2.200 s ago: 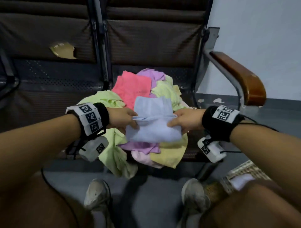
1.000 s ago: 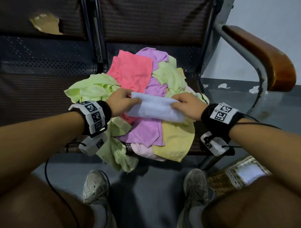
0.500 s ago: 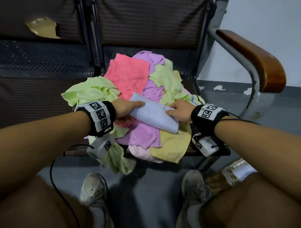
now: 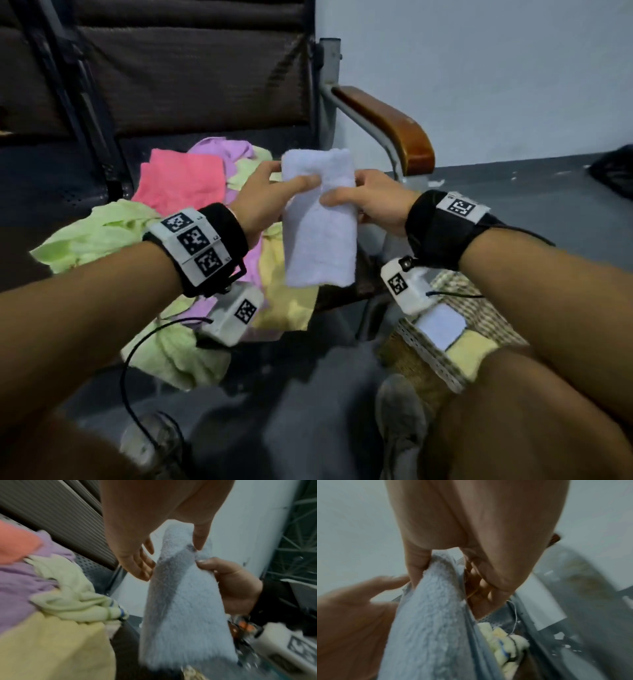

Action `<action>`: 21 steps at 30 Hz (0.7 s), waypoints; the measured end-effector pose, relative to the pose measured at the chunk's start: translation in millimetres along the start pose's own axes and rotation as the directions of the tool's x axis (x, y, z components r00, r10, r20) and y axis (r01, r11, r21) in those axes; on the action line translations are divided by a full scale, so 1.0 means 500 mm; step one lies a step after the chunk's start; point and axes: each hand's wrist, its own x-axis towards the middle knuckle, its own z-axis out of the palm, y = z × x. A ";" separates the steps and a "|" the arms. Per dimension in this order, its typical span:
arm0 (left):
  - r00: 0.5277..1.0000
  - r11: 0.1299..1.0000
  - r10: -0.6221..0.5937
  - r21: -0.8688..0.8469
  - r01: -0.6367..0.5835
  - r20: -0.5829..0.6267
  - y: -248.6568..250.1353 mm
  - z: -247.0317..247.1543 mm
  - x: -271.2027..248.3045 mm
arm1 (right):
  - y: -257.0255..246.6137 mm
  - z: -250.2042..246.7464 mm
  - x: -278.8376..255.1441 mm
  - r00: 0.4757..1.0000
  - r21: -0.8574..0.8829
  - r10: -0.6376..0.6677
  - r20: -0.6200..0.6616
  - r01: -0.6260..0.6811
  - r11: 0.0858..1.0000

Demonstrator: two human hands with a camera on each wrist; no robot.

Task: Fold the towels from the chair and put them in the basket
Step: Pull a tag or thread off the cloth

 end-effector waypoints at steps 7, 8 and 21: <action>0.881 0.993 -0.105 0.093 0.069 0.462 -0.090 0.306 -0.026 | 0.192 -0.227 -0.179 0.961 0.275 0.224 -0.164 -0.174 0.946; 0.864 0.991 -0.123 0.101 0.085 0.488 -0.107 0.360 -0.028 | 0.234 -0.258 -0.208 0.944 0.325 0.262 -0.199 -0.189 0.927; 0.794 0.505 -0.559 0.857 0.099 0.238 -0.429 0.757 0.071 | 0.725 -0.317 -0.253 0.647 0.719 0.731 -0.216 -0.401 0.567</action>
